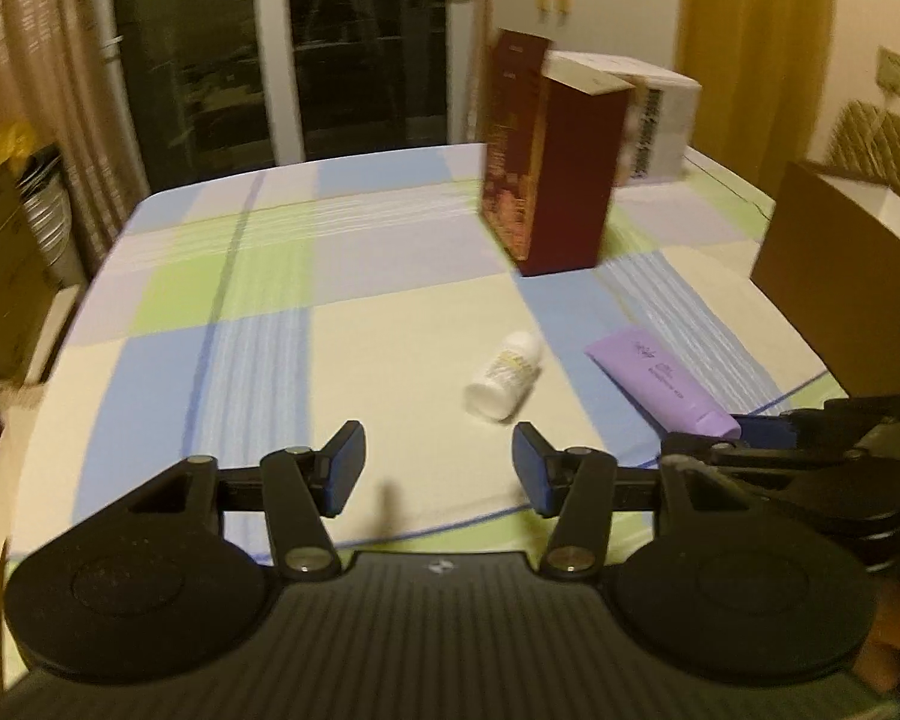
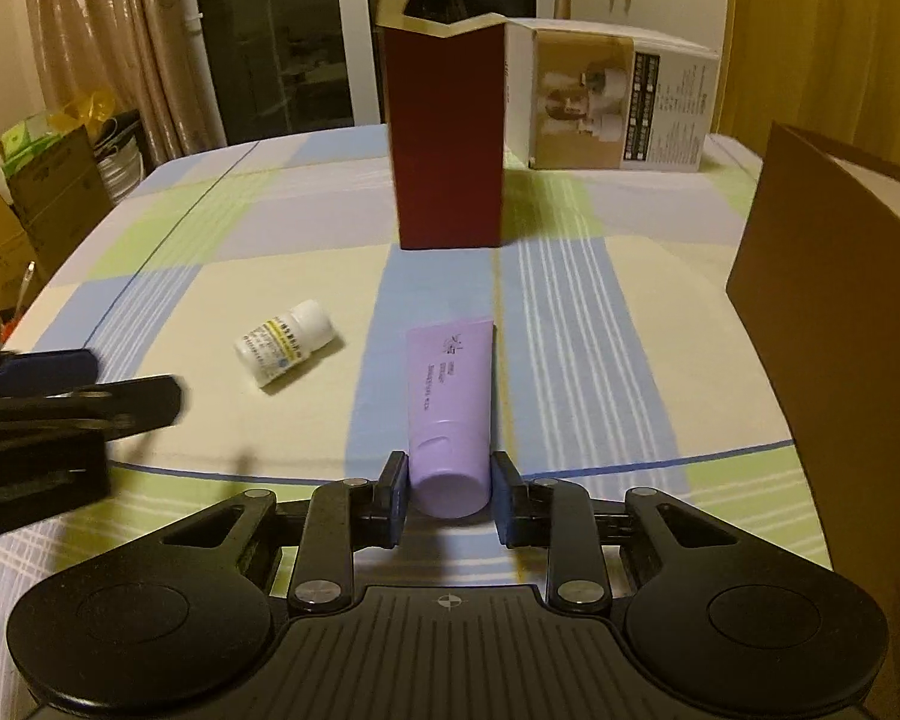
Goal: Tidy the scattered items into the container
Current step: 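Lower the right gripper onto the lavender tube and close it, then grasp the white pill bottle with the left gripper while the right holds the tube, then carry the lavender tube and pill bottle over the white box with both tools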
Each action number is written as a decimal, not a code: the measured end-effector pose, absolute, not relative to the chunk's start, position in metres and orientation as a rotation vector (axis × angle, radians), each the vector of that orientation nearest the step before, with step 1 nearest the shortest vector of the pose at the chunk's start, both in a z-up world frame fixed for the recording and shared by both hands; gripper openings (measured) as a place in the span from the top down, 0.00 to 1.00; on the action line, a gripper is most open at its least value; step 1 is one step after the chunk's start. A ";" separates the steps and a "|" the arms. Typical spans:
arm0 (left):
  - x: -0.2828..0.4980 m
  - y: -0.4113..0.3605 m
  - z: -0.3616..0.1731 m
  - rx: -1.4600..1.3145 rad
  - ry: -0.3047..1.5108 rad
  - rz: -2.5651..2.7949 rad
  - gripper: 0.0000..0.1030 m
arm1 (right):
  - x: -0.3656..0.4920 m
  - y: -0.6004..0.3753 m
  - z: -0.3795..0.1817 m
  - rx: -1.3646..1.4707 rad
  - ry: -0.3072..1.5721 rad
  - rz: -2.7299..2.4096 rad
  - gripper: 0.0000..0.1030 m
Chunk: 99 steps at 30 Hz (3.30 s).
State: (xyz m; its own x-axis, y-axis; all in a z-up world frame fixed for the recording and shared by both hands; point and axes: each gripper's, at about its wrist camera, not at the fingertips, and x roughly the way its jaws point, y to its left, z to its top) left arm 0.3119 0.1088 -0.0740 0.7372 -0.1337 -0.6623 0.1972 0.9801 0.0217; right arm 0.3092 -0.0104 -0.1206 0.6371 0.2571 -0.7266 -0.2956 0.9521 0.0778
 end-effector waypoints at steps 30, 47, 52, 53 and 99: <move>0.292 0.075 -0.087 0.171 0.828 -0.206 0.78 | 0.277 -0.065 -0.099 -0.055 0.843 0.349 0.70; 0.165 0.033 -0.023 0.113 0.817 -0.199 0.78 | 0.177 -0.099 -0.047 -0.114 0.814 0.425 0.71; 0.148 0.021 -0.021 0.111 0.826 -0.207 0.78 | 0.161 -0.109 -0.041 -0.122 0.806 0.429 0.71; 0.146 0.020 -0.020 0.111 0.825 -0.208 0.78 | 0.159 -0.110 -0.039 -0.121 0.801 0.429 0.71; 0.119 -0.066 0.045 0.191 0.704 -0.325 0.78 | 0.138 -0.226 0.050 -0.003 0.603 0.292 0.71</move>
State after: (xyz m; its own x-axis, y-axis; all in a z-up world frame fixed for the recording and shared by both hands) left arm 0.1187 -0.0659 0.0453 0.7150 -0.2279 -0.6609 0.3556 0.9325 0.0631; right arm 0.1378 -0.2264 0.0497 0.7841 0.2695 -0.5591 -0.2713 0.9590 0.0819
